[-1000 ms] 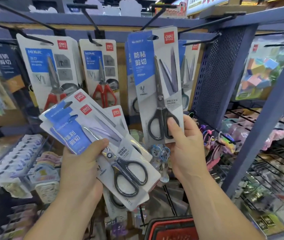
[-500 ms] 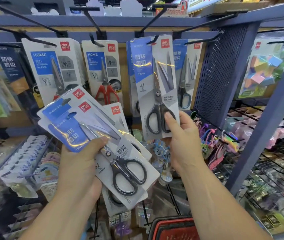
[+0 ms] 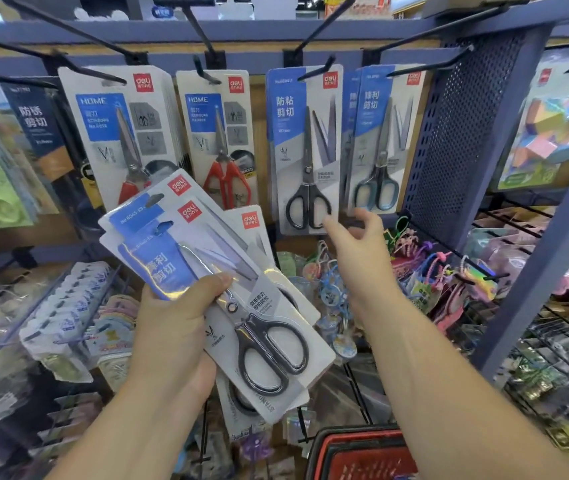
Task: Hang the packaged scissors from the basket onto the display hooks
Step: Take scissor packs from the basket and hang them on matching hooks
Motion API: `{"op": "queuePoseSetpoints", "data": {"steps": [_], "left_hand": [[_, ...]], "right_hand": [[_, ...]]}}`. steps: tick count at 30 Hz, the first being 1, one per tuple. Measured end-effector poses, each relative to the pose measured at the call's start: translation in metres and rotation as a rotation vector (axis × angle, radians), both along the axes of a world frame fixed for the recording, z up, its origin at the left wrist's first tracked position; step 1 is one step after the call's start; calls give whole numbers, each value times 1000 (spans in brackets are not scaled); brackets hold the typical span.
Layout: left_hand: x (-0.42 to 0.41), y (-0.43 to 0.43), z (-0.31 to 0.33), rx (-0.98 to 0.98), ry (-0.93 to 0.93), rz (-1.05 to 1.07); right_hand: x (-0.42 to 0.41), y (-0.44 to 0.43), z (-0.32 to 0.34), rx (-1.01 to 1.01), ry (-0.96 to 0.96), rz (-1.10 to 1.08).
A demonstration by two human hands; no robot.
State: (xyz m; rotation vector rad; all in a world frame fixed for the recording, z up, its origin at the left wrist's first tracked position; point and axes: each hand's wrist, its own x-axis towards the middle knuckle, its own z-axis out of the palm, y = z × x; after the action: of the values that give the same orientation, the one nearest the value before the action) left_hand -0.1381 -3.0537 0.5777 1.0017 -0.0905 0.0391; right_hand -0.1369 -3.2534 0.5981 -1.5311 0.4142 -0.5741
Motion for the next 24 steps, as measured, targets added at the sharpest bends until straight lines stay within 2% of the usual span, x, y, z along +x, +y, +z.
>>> {"op": "queuePoseSetpoints", "data": {"steps": [3,6,8,10,16,24], "left_hand": [[-1,-4,-3,0,30,-24],[-5,-13,-2,-12,38,3],[-7,-19,-3,2,35,18],[-11,-28,-1,-3,46,22],[-18,-42,-3,-110,113,3],[-18,-40,-2,-126,189,-6]], "right_hand": [[-50,15,-15,-53,-57,189],[-82,20,-30,-347,19,403],[-85,23,-38,-509,61,393],[-83,27,-44,-574,12,300],[-86,32,-53,-543,-91,155],[-89,26,-51,-288,-145,148]]}}
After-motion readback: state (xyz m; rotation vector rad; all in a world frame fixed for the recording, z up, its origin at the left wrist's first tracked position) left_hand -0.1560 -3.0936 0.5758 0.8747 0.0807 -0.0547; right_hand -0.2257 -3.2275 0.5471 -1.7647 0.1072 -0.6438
